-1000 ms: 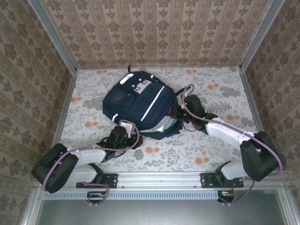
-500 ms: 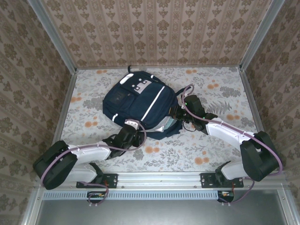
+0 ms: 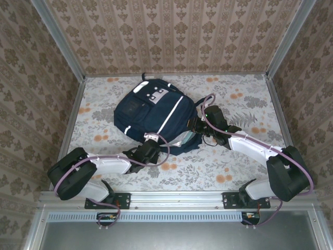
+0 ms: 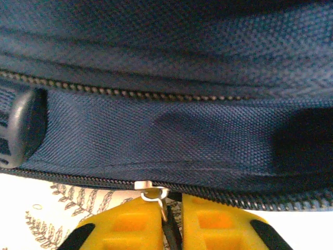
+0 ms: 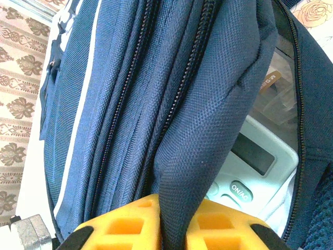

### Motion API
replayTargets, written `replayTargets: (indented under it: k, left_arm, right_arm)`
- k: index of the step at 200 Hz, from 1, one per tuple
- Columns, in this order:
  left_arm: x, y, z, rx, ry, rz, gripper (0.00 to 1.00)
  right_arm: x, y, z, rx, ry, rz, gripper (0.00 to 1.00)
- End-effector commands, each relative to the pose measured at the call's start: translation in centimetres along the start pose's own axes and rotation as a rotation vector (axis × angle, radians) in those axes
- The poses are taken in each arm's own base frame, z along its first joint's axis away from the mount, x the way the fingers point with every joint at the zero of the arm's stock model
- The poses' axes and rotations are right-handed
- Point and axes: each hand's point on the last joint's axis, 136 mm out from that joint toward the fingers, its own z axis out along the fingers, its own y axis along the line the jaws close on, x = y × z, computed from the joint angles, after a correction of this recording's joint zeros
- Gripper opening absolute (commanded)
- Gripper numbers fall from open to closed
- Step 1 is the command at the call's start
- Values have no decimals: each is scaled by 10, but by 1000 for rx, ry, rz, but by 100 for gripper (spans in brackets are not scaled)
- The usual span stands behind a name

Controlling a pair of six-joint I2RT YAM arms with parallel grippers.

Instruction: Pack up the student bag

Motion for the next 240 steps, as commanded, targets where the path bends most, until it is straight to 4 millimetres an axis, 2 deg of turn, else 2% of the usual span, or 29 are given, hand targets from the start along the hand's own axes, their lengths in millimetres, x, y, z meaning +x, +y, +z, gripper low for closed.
replayTargets:
  k: [1,15,33,46,107,167,217,229,240]
  left_arm:
    - [-4,8,-4,-65,-7,20,8]
    - [-5,3,-9,-58,-10,40,6]
    - [-6,-7,-18,-47,-12,74,0]
    - [-6,-16,-23,-18,-15,88,0]
    - [-7,-81,-38,183,-14,157,0]
    - [-30,-157,-38,366,-22,186,0]
    - [-53,-196,-36,455,-42,166,0]
    - [-55,-197,-35,453,-46,160,0]
    - [-57,-195,-35,451,-50,151,0]
  right_arm:
    - [-6,12,-4,-50,-21,1,18]
    - [-6,11,-4,-49,-22,1,19]
    - [-6,12,-4,-52,-22,2,19]
    - [-6,12,-5,-52,-23,2,19]
    - [-3,12,-1,-57,-9,11,19]
    - [-3,12,-1,-61,-9,13,20]
    - [-4,10,-3,-48,-12,10,21]
    - [-4,9,-5,-37,-16,5,27]
    - [-6,7,-8,-18,-25,-1,43]
